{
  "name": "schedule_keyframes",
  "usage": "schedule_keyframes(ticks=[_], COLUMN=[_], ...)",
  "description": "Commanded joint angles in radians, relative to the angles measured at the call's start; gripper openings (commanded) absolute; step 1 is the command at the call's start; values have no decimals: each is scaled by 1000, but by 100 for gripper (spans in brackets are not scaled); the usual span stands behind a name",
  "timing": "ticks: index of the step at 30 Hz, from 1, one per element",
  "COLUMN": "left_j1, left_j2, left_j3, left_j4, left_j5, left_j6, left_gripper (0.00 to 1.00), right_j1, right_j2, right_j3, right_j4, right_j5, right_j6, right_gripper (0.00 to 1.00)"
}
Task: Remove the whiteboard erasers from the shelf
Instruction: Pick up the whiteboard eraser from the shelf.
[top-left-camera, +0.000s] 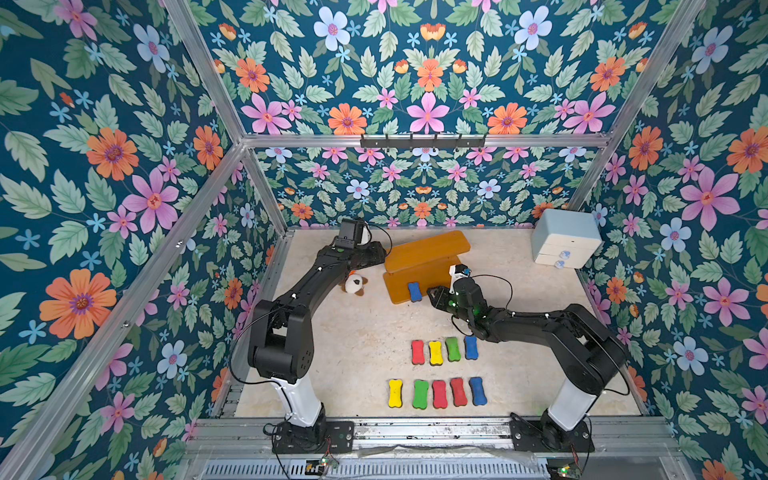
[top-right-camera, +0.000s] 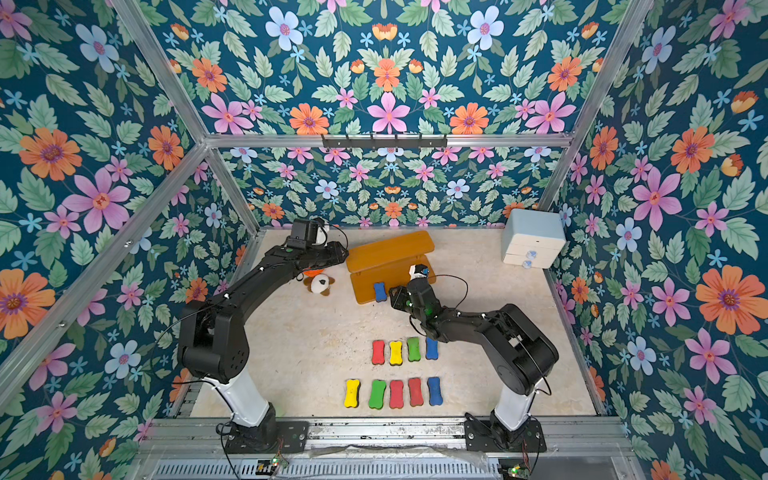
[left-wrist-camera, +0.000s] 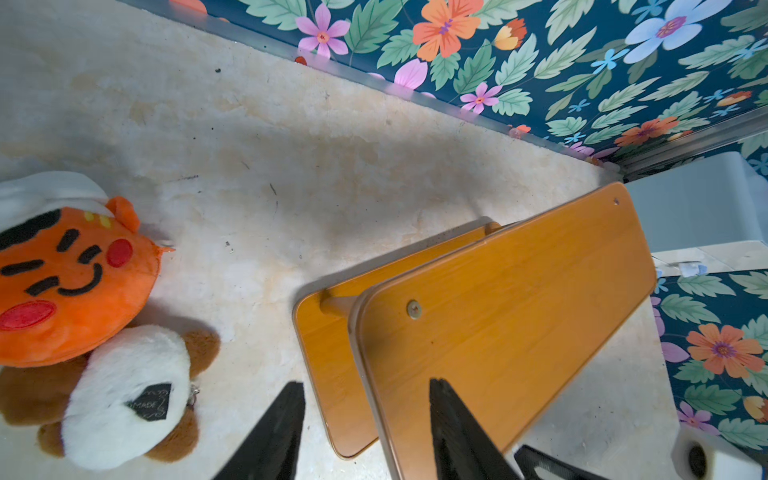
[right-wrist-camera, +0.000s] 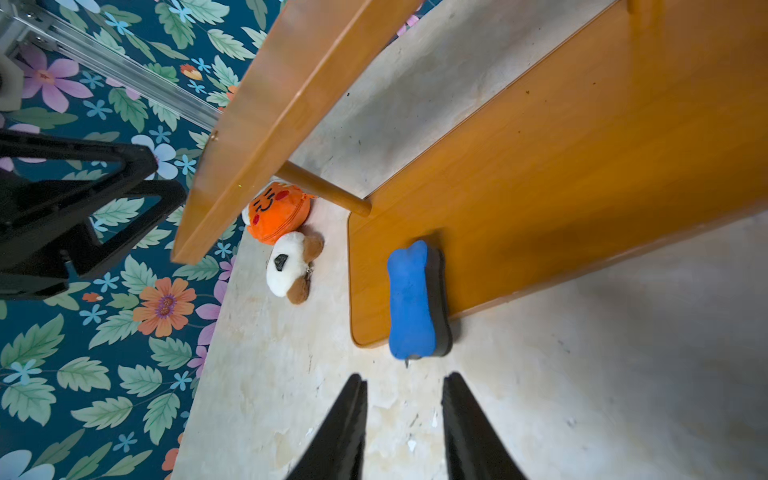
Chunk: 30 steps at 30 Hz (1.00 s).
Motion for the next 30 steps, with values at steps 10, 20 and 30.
schedule_keyframes(ticks=[10,20,30], left_j1=[8,8,9], left_j2=[24,46,51], left_j3=[-41,-37,-40], left_j4=[44,56,55], left_j5=[76,120,122], left_j6=[-20,-25,-27], left_gripper=[49,36,34], right_j1=[-37,-40,-40], right_j2=[150,220,284], right_j3=[112,173,219], right_j4=[64,72,54], right_j5=[-116,-133,-145], right_j6=[-44,-33,-26], right_gripper=[36,36,36])
